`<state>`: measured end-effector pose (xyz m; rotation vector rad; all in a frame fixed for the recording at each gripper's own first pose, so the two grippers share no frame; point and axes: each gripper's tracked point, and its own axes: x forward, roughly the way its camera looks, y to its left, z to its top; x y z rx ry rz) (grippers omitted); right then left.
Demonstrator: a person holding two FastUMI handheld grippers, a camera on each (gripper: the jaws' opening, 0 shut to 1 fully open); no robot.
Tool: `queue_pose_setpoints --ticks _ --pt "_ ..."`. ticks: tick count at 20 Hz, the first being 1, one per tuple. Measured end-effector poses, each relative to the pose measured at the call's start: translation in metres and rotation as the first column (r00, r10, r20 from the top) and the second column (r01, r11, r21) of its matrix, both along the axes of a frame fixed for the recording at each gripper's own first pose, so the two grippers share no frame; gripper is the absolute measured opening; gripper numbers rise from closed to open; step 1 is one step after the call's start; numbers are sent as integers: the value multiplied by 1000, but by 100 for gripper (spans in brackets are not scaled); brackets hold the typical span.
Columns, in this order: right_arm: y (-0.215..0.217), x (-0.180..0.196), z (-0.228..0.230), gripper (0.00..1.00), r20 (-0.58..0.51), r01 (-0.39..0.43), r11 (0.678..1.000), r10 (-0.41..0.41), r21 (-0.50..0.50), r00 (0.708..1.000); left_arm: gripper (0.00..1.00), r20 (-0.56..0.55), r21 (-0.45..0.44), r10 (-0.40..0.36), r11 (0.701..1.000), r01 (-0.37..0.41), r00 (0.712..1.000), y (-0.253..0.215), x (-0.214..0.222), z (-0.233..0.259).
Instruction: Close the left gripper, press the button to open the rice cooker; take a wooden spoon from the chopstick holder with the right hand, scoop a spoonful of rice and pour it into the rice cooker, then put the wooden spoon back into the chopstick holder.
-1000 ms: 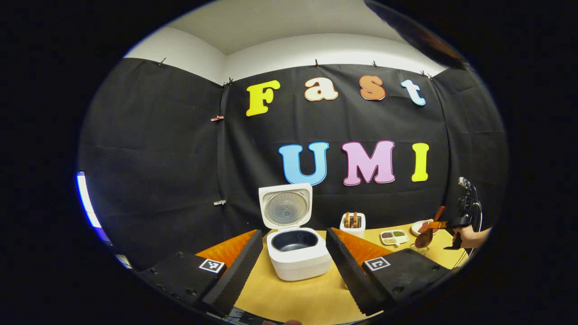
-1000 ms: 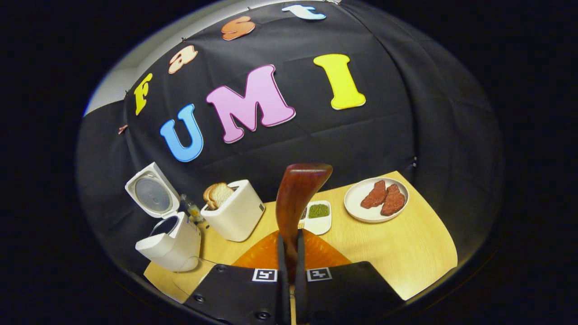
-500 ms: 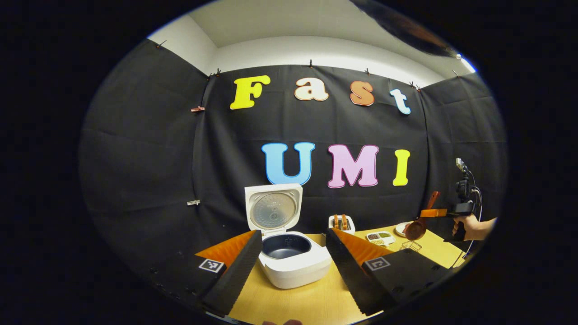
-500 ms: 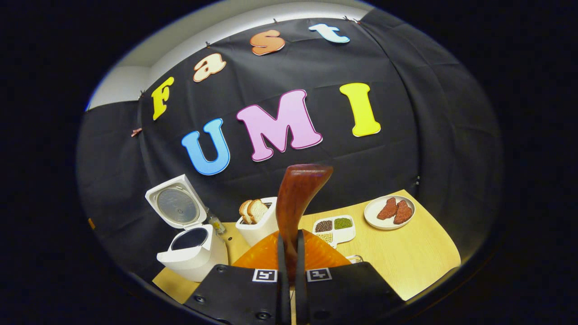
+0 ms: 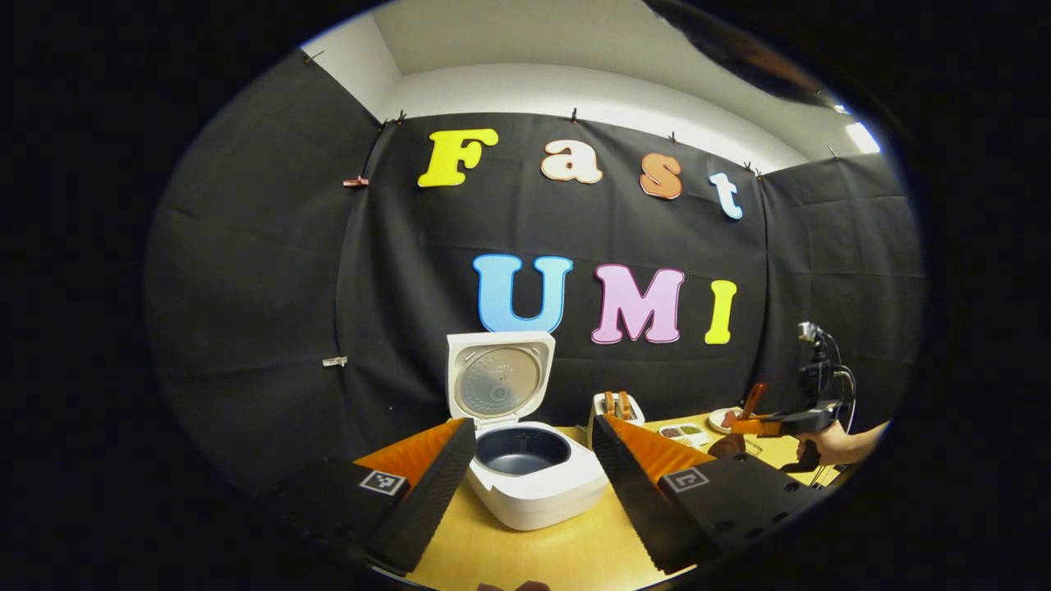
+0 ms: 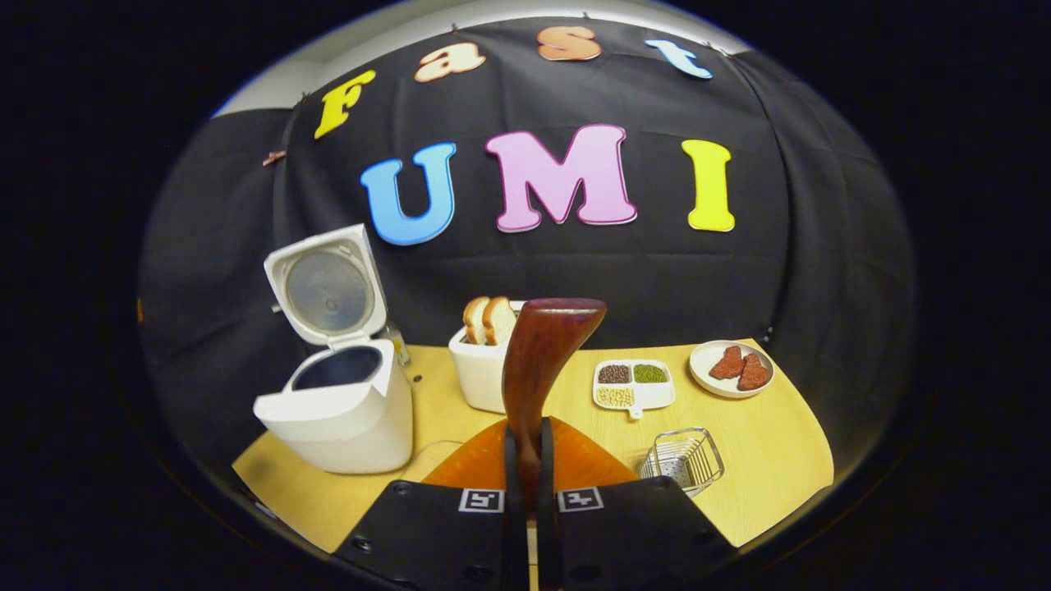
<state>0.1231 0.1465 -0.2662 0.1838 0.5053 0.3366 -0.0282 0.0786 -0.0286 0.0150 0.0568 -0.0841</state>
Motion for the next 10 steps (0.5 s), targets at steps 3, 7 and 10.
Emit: queue_pose_setpoints --ticks 3,7,10 --pt "11 0 -34 9 -22 -43 990 40 -137 999 98 -10 -7 13 1000 -14 1000 6 -1 -2" --pt "23 -1 -69 9 -44 -81 964 72 -255 996 98 -29 -1 24 1000 -24 999 13 -5 -6" --pt "35 -12 -91 9 -111 -82 972 59 -220 992 98 -43 -15 39 999 -40 998 21 -8 -7"
